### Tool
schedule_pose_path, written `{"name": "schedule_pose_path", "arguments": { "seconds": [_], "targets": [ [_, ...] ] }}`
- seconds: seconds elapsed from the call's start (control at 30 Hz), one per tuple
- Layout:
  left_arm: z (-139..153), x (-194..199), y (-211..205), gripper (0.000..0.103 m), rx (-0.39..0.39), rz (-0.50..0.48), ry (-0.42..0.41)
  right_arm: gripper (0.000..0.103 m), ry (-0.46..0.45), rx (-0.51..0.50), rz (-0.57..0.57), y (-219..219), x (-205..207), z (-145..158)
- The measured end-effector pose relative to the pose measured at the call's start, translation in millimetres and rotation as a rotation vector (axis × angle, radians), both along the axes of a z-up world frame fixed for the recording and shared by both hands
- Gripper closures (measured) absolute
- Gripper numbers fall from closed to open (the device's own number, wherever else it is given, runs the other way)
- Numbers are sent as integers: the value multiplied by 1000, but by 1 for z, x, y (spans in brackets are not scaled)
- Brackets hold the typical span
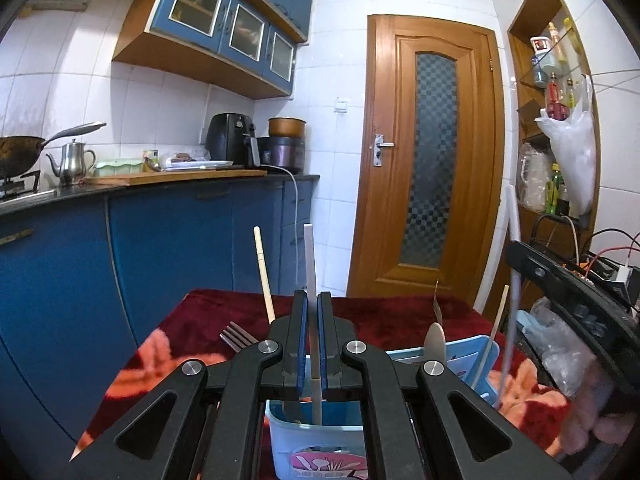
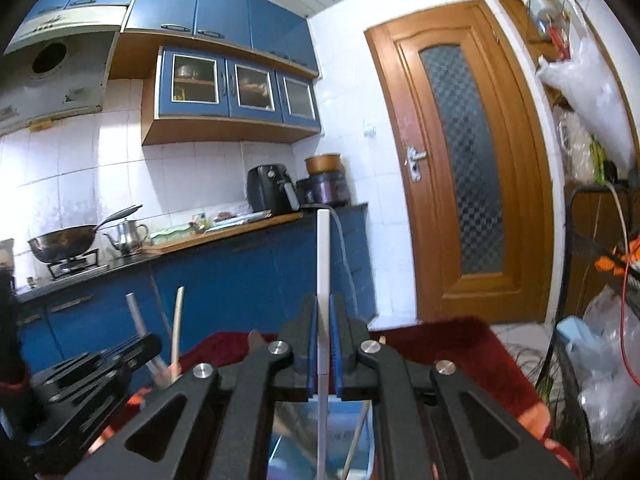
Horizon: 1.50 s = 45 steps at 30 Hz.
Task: Organize utensils
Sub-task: 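Lower the white chopstick and plastic knife into the blue caddy with both tools, then open both tools and move back toward the two remaining forks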
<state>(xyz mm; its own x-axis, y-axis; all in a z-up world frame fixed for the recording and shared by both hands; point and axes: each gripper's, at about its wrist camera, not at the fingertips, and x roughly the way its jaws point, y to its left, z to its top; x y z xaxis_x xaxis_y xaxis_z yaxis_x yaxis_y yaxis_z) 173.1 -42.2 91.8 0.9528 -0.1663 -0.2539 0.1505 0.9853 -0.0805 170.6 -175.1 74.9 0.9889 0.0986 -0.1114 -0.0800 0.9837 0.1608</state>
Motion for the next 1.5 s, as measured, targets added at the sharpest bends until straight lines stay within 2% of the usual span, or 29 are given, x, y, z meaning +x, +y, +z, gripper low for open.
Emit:
{"name": "schedule_pose_path", "arguments": {
  "seconds": [0.17,0.4,0.47,0.5,0.57,0.8,1.0,1.13,1.5],
  "targets": [
    [0,0,0,99,-10,0,2,95,0,-51,-29,6,12,-12],
    [0,0,3,98,-26,-7,7,95,95,-28,22,3,10,-29],
    [0,0,4,87,-39,-17,11,89,114,-18,35,1,8,-30],
    [0,0,4,82,-42,-18,12,83,119,-13,41,1,7,-30],
    [0,0,4,67,-45,-24,25,80,125,4,54,-1,4,-28],
    [3,-10,3,66,-60,-48,68,80,121,6,71,-2,-17,-17],
    [10,-29,2,61,-42,-71,83,76,136,7,79,-4,-39,-8],
    [13,-47,-2,61,-5,-82,90,68,176,16,93,-7,-51,-8],
    [7,-87,0,58,28,-100,170,64,323,10,124,-5,-85,-18]
  ]
}}
